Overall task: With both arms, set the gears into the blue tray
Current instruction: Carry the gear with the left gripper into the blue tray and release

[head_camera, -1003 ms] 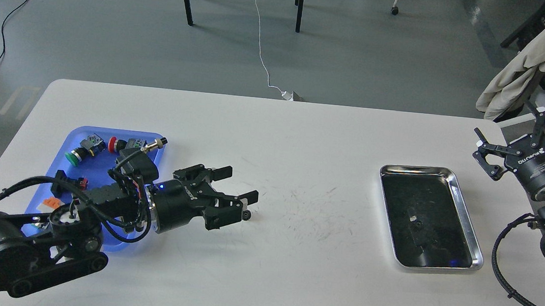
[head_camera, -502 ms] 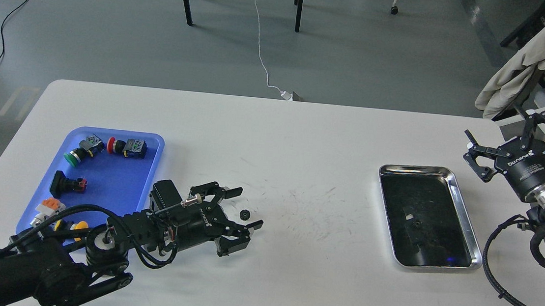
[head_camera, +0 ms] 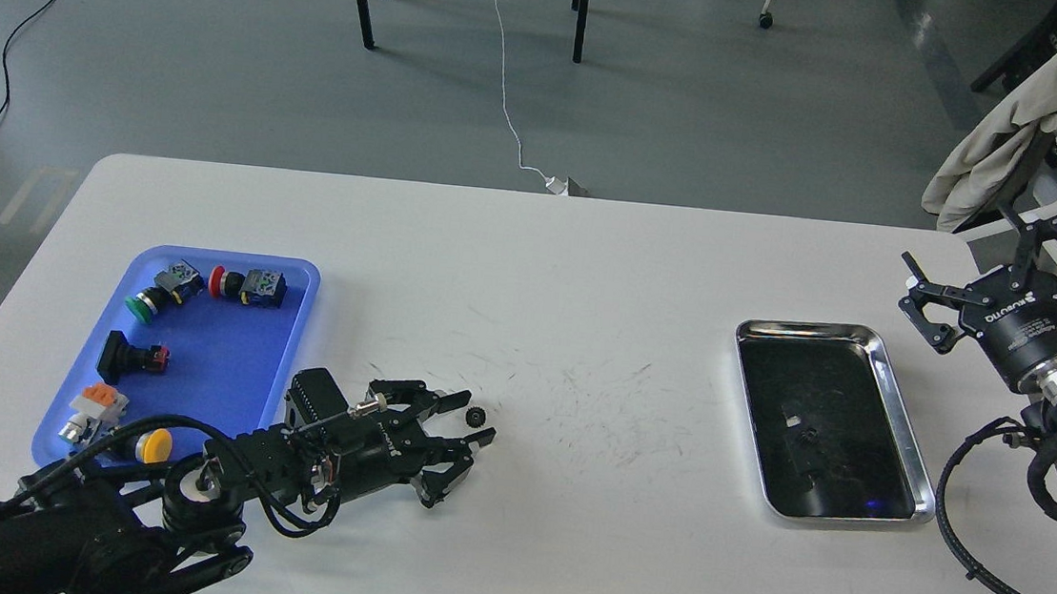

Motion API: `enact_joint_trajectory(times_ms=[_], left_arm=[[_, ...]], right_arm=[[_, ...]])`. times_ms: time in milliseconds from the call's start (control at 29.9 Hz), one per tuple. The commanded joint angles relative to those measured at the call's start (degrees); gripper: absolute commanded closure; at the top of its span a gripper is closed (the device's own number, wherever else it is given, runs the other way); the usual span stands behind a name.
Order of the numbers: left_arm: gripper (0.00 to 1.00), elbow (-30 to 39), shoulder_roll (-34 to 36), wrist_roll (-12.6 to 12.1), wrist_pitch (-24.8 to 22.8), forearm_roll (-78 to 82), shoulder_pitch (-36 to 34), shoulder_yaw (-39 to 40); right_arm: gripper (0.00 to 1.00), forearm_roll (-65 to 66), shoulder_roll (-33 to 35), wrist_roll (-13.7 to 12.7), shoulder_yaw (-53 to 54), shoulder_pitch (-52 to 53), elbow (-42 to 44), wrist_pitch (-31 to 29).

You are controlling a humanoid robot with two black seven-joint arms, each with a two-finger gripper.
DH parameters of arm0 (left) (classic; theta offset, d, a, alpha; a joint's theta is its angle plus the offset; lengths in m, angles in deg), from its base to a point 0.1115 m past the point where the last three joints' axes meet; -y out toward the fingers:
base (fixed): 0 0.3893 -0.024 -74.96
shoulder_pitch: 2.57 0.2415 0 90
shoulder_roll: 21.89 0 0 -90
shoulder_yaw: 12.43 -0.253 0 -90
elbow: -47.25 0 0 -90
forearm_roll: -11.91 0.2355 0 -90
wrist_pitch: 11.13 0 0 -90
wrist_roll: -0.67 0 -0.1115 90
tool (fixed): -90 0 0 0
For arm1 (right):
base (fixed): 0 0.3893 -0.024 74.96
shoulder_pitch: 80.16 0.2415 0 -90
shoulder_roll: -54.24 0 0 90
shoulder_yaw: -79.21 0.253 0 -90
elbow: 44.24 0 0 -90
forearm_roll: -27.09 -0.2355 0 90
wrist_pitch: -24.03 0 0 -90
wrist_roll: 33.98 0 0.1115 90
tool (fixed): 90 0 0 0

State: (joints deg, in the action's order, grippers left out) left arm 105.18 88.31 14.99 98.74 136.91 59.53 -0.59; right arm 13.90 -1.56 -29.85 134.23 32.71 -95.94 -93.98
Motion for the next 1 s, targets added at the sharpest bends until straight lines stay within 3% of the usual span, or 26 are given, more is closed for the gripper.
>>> enact_joint_trajectory(times_ms=[0, 100, 234, 401, 502, 602, 836, 970], left_arm=[[0.93, 0.3, 1.1, 0.1, 1.1, 0.0, -0.1, 0.9], [0.93, 2.1, 5.0, 0.1, 2.8, -0.4, -0.8, 4.5], [0.93, 10.2, 15.5, 0.2, 2.4, -8.6, -1.1, 11.8], [0.92, 10.9, 27.9, 2.0, 3.1, -21.3, -0.1, 11.8], [0.92, 10.0, 29.5, 4.1, 3.9, -25.3, 4.1, 11.4], [0.92, 8.9, 29.2, 4.3, 5.4, -26.0, 8.3, 11.3], [0.89, 3.9, 25.6, 4.2, 6.2, -25.9, 10.5, 11.2], [0.77, 3.1, 25.1, 4.0, 6.2, -25.9, 10.6, 11.2]], right_arm=[[0.03, 0.0, 0.1, 0.0, 0.0, 0.1, -0.2, 0.0], [0.03, 0.0, 0.2, 0.0, 0.0, 0.1, -0.3, 0.0], [0.03, 0.0, 0.5, 0.0, 0.0, 0.2, -0.5, 0.0], [0.03, 0.0, 0.7, 0.0, 0.0, 0.8, -0.7, 0.0], [0.03, 0.0, 0.8, 0.0, -0.1, 0.8, -0.7, 0.0], [0.03, 0.0, 0.8, 0.0, -0.1, 0.7, -0.6, 0.0], [0.03, 0.0, 0.8, 0.0, 0.0, 0.9, -0.6, 0.0], [0.03, 0.0, 0.8, 0.0, 0.0, 1.0, -0.6, 0.0]])
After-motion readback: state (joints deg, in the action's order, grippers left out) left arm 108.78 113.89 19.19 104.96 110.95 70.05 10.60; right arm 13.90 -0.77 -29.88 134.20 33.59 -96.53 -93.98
